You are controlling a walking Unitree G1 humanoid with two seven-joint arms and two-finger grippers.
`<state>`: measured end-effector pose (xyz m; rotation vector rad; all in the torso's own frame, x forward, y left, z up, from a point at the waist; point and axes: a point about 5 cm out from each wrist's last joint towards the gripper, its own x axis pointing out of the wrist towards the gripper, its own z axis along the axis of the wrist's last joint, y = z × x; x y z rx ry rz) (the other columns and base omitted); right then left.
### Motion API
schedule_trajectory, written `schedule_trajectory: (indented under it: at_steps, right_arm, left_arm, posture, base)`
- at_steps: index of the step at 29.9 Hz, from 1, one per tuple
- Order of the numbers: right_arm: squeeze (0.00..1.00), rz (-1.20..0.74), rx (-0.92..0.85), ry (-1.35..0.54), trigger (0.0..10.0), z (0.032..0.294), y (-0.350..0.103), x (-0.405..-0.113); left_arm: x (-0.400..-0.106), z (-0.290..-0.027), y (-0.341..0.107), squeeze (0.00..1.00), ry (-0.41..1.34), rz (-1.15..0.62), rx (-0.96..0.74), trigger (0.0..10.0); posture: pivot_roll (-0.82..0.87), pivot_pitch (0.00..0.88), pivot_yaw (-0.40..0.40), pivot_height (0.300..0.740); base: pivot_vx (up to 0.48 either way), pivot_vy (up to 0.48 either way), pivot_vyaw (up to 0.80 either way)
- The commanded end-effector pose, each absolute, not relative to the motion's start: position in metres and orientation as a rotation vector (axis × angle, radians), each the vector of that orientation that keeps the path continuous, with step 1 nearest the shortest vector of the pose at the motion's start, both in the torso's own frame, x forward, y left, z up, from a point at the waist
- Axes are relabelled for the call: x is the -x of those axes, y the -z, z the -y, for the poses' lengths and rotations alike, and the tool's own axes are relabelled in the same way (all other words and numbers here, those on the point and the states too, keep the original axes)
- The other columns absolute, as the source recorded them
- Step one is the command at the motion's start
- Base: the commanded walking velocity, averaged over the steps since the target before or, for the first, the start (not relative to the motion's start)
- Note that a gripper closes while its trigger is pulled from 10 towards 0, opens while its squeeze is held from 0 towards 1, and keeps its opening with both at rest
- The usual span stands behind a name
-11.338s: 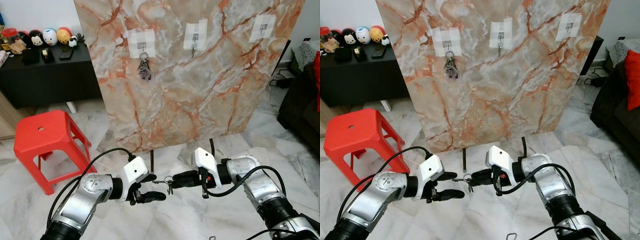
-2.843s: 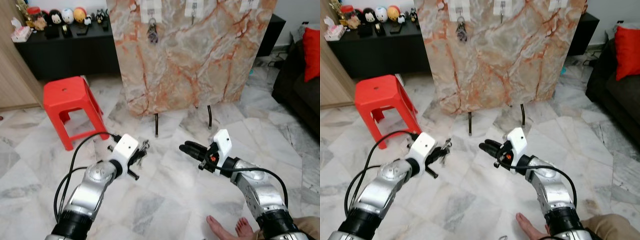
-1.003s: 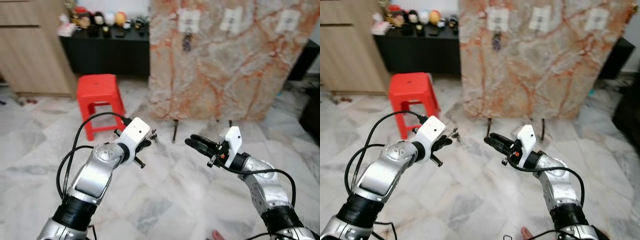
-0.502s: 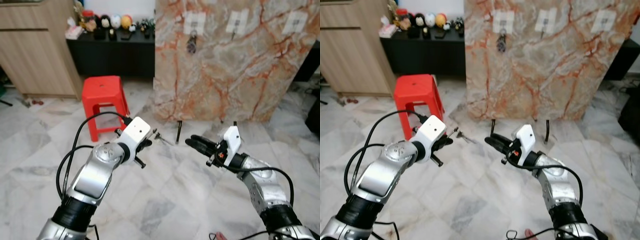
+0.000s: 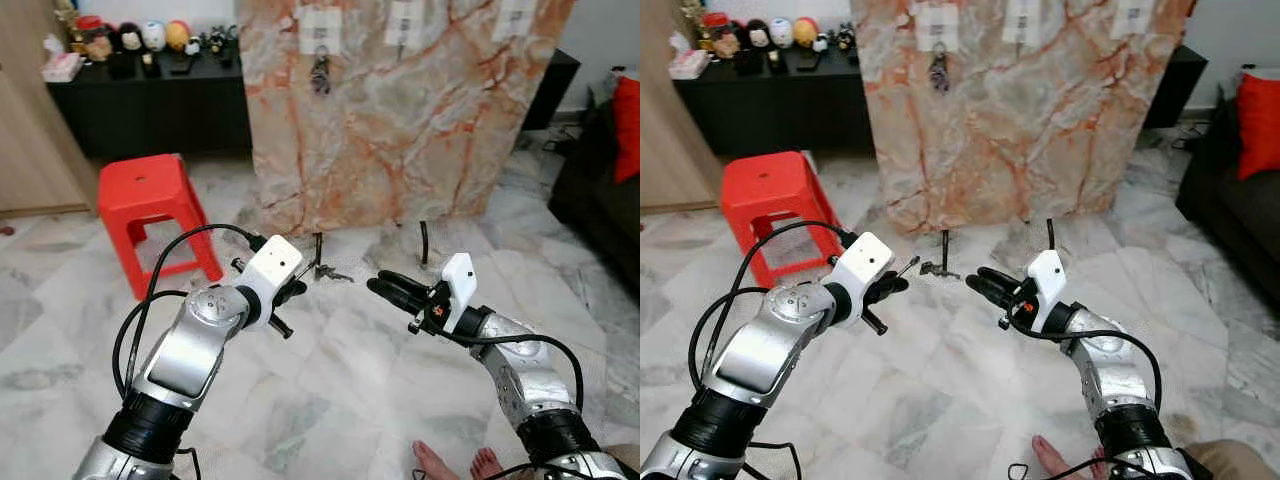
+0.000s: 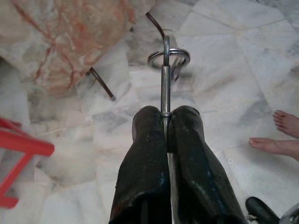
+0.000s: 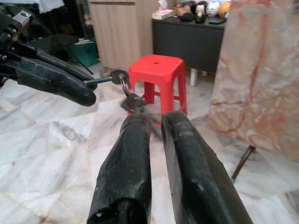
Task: Hang keys on a hook
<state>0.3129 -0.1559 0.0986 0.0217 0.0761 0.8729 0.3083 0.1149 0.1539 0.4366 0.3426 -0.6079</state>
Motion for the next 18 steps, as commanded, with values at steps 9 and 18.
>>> schedule_trajectory:
  at_steps: [9, 18]
  right_arm:
    - [0.0, -0.069, 0.004, -0.886, 10.0, 0.1499, -0.1007, -0.3113]
    - [0.0, -0.036, 0.019, -0.894, 10.0, 0.1449, -0.1074, -0.3112]
  left_arm:
    - [-0.3124, -0.1186, -0.1654, 0.0, 0.58, -0.274, -0.459, 10.0]
    - [-0.3093, -0.119, -0.1612, 0.0, 0.604, -0.288, -0.471, 10.0]
  posture:
    - [-0.04, 0.041, -0.03, 0.74]
    - [-0.04, 0.045, -0.023, 0.74]
  base:
    - [0.0, -0.252, -0.71]
    - [0.0, 0.0, -0.55]
